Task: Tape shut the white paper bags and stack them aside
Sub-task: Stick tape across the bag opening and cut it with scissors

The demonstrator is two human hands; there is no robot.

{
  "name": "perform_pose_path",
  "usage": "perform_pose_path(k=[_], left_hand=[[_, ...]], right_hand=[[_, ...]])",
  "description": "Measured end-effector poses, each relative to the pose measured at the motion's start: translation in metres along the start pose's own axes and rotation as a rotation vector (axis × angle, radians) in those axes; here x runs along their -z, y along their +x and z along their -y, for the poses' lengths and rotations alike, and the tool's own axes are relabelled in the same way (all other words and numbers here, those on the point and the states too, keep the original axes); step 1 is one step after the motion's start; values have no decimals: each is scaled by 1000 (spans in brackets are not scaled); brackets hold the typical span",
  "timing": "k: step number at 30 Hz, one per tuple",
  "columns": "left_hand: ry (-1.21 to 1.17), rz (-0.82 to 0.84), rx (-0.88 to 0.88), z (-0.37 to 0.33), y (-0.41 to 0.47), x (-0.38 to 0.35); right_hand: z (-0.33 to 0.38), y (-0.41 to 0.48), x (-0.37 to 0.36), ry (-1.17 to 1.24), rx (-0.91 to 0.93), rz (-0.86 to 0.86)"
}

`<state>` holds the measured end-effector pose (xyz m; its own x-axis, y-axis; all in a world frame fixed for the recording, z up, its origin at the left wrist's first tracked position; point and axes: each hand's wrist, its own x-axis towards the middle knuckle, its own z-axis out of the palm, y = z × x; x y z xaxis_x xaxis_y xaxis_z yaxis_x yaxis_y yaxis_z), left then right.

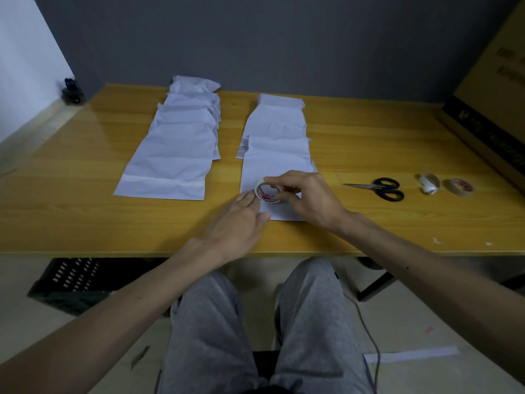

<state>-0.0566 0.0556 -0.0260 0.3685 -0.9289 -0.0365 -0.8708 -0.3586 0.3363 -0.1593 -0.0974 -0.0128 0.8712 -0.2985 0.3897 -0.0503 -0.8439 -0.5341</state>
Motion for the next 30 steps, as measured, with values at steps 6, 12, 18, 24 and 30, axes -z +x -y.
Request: perform_pose_path(k=[6,12,18,24,30], left_hand=[[137,103,-2,3,-7,0],[167,128,-19,7,-9,2],[237,84,-37,4,-5,3],[77,55,-38,4,2,-5],[171,132,-35,4,-2,-3]], right_hand=[[-2,-4,-3,-5,-55,-5],[-4,-6,-2,15,-51,-13],[-6,-8,-3,29,-28,-42],[-1,-9,-3,127,-133,-104],[-2,-10,-4,145,-187,-139]])
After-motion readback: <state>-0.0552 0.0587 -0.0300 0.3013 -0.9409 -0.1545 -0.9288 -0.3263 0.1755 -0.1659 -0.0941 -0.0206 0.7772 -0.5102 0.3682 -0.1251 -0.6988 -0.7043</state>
